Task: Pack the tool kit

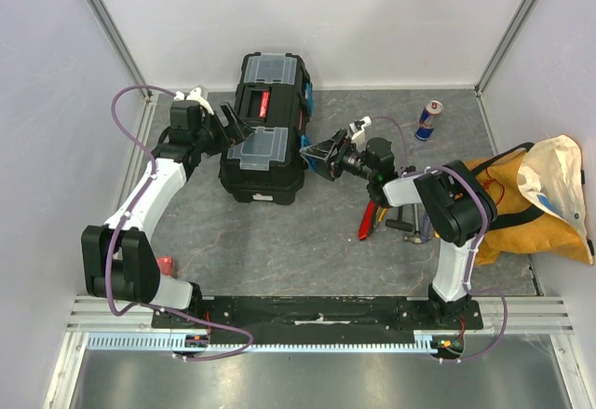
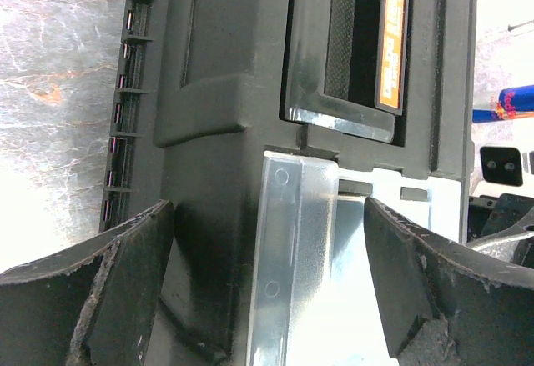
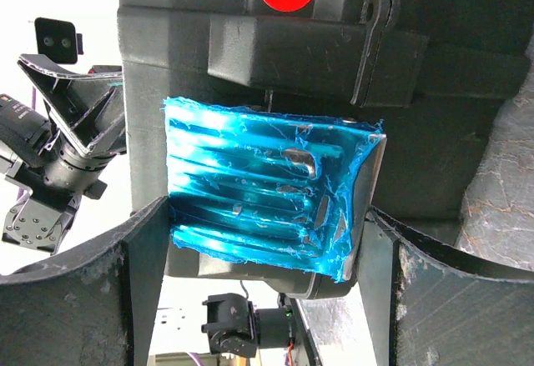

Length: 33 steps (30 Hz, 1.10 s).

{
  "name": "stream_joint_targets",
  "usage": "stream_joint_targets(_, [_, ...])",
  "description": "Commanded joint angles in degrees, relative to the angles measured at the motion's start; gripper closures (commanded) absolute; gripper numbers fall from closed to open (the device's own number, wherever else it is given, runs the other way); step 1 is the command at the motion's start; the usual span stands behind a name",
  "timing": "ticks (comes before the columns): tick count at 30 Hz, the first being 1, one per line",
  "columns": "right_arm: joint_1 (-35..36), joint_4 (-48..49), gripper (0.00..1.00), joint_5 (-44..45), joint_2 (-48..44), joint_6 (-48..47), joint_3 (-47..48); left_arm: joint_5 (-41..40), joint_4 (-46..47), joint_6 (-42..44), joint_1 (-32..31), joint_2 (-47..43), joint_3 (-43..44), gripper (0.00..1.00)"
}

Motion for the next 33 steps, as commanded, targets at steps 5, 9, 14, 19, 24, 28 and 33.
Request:
stream_joint_targets(5, [-1.0, 8.99, 0.36, 1.23, -5.18, -0.38, -3.81, 0.74, -22.85, 3.34, -1.77, 7.81, -6.86, 0.4])
stream_joint_targets(9, [-1.26, 9.6, 0.13, 2.99, -6.76, -1.35, -5.65, 1.0, -22.85, 3.6, -1.68, 7.9, -6.95, 0.4])
stream_joint_targets(14, [-2.4, 8.55, 0.02, 5.45, -9.66, -3.2, -8.9, 1.09, -22.85, 3.87, -1.68, 7.81, -6.86, 0.4])
stream_joint_targets(19, [-3.37, -2.31, 0.02, 9.22, -13.08, -8.36, -9.35, 1.09, -22.85, 3.96, -1.76, 7.9, -6.86, 0.4])
stream_joint_targets(24, [-2.93, -21.66, 0.02, 12.66, -17.31, -22.51, -4.7, 1.44, -22.85, 4.57, -1.59, 7.55, -6.77, 0.4])
stream_joint_targets(28, [-0.65, -27.47, 0.02, 14.24, -19.5, -31.12, -2.59, 2.49, -22.59, 5.27, -1.59, 7.55, -6.68, 0.39])
stream_joint_targets(33, [5.15, -38.46, 0.15, 25.56, -22.05, -45.37, -0.12, 2.75, -22.5, 5.71, -1.59, 7.64, -6.33, 0.39])
